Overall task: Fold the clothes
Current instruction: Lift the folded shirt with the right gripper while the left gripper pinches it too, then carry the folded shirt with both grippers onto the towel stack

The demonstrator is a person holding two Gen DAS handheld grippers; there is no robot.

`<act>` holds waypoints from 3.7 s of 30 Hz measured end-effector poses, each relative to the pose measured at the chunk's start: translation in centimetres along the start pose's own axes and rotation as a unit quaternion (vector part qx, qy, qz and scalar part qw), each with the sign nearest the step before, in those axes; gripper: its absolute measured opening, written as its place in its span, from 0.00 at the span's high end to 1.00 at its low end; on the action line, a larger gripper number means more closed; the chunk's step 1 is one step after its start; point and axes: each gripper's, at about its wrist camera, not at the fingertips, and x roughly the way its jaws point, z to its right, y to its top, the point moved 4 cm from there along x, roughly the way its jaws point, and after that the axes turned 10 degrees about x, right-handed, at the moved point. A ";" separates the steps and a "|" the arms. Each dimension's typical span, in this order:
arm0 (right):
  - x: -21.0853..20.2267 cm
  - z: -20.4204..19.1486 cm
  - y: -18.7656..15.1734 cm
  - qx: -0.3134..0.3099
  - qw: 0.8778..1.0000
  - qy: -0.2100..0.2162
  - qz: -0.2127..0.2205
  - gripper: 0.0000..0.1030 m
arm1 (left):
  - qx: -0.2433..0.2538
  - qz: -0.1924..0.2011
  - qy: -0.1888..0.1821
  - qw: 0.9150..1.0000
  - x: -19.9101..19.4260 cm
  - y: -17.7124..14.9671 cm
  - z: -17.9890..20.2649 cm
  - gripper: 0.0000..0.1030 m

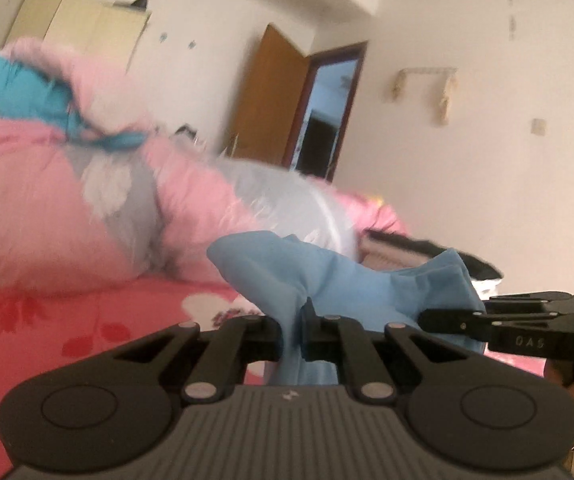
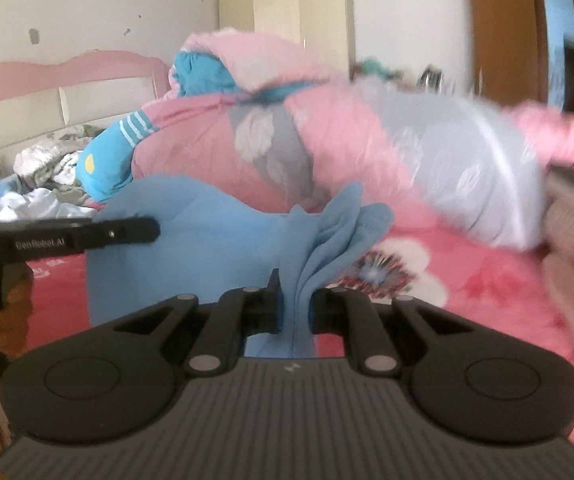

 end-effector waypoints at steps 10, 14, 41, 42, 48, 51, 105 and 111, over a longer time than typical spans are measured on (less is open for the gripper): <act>-9.2 -0.1 2.4 -0.039 0.990 -0.072 0.111 0.92 | 0.055 0.063 -0.050 0.995 -1.5 5.9 7.0 0.92; -12.1 2.2 3.9 -0.045 0.983 -0.094 0.153 0.92 | 0.080 0.081 -0.071 0.991 1.7 9.1 11.2 0.92; -17.1 31.6 23.7 -0.091 0.897 -0.327 0.284 0.92 | 0.176 0.144 -0.159 0.961 24.1 22.9 33.0 0.92; -16.8 32.3 23.5 -0.090 0.897 -0.328 0.283 0.92 | 0.176 0.140 -0.160 0.961 24.0 23.0 32.9 0.92; -12.9 34.7 23.8 -0.076 0.899 -0.330 0.278 0.92 | 0.172 0.132 -0.161 0.963 23.9 22.6 31.8 0.92; -11.6 35.5 23.6 -0.071 0.901 -0.330 0.273 0.92 | 0.171 0.130 -0.159 0.964 25.4 22.5 31.5 0.92; 8.8 50.0 19.4 0.190 0.942 -0.245 0.131 0.47 | 0.018 -0.004 -0.054 0.998 47.2 12.1 14.3 0.54; 13.5 48.7 18.5 0.235 0.960 -0.155 0.005 0.67 | 0.055 -0.038 -0.092 0.994 48.1 11.3 16.9 0.55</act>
